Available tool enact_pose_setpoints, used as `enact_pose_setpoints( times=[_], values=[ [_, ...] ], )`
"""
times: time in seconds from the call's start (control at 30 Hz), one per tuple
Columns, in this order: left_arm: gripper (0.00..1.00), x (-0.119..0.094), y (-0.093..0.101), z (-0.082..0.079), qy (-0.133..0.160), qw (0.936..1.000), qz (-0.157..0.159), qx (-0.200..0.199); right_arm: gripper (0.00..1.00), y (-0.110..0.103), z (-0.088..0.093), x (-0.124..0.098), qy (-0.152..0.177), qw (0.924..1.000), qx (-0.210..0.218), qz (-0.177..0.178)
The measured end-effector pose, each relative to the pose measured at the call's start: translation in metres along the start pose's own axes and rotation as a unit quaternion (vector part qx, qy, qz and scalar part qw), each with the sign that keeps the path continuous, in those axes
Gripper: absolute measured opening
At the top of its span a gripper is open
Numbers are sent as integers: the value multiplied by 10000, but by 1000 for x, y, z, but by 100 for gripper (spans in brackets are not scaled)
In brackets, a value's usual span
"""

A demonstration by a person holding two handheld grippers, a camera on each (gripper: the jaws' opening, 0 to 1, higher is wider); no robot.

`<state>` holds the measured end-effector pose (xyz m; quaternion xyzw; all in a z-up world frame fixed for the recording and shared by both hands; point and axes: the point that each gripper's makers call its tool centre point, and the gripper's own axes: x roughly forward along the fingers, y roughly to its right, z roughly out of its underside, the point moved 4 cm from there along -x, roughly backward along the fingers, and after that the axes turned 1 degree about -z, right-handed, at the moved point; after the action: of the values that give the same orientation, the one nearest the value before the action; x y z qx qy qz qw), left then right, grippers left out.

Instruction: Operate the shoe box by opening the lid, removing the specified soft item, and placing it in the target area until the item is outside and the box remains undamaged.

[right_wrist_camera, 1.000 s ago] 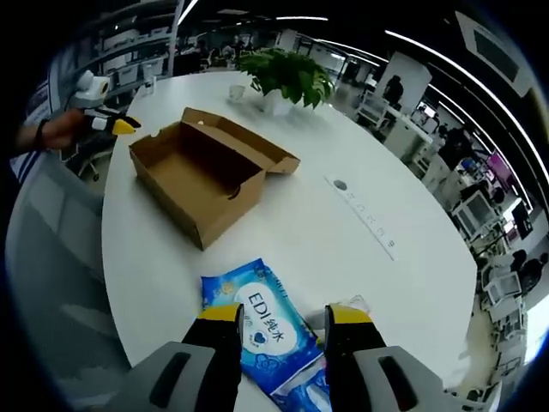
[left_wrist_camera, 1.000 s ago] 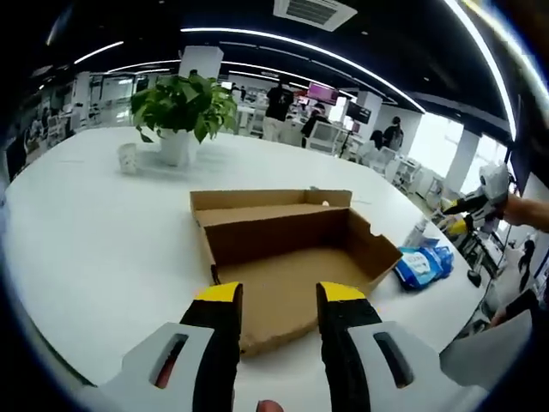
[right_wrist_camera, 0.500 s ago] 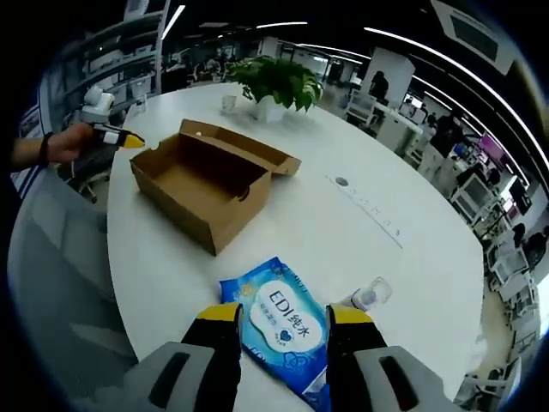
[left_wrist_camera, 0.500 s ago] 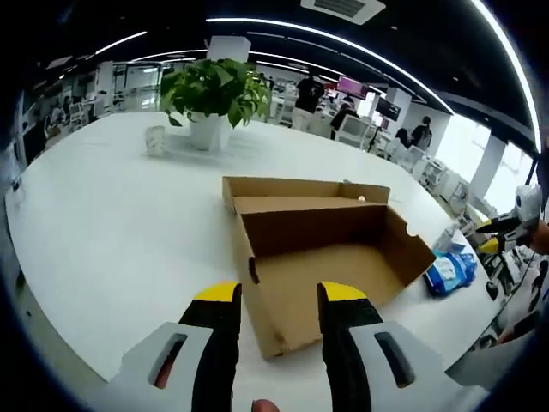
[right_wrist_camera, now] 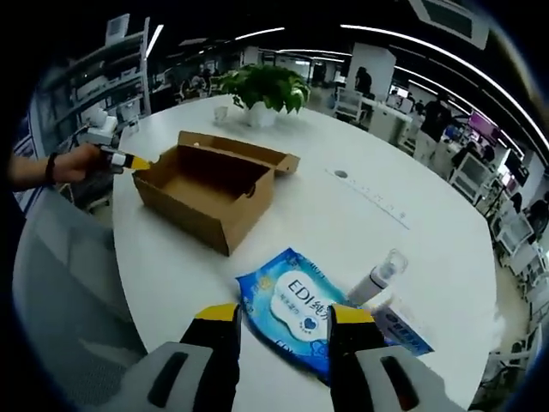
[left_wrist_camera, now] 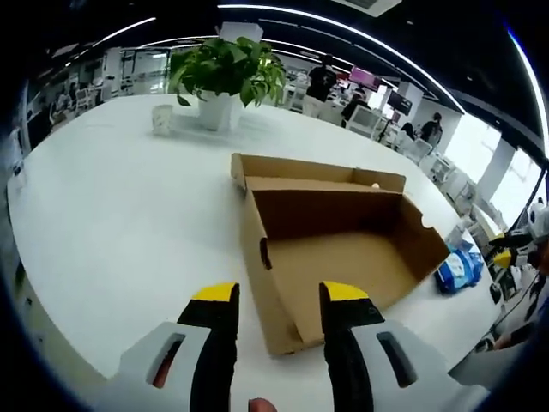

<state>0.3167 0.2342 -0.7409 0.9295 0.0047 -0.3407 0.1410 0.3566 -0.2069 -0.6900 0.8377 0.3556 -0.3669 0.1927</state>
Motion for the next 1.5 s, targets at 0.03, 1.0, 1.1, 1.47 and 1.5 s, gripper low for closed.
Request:
enact_pose_setpoints(
  times=[0.03, 1.0, 1.1, 1.47, 1.5],
  values=[
    [36, 2, -1, 2, -42, 10000, -8, -10, 37, -1, 1, 0, -10, 10000, 15, -7],
    [12, 9, 0, 16, -362, 9979, -187, 509, 37, -14, -2, 1, 183, 9994, 306, -16],
    [9, 8, -3, 16, -342, 9980, -222, 481, 37, -16, -4, 2, 202, 9993, 309, -25],
    [4, 7, -7, 16, -370, 9971, -343, 565, 36, -24, -19, 17, 296, 9987, 388, -122],
    [4, 7, -7, 16, -372, 9971, -347, 565, 36, -25, -21, 19, 316, 9985, 422, -123]
  ],
)
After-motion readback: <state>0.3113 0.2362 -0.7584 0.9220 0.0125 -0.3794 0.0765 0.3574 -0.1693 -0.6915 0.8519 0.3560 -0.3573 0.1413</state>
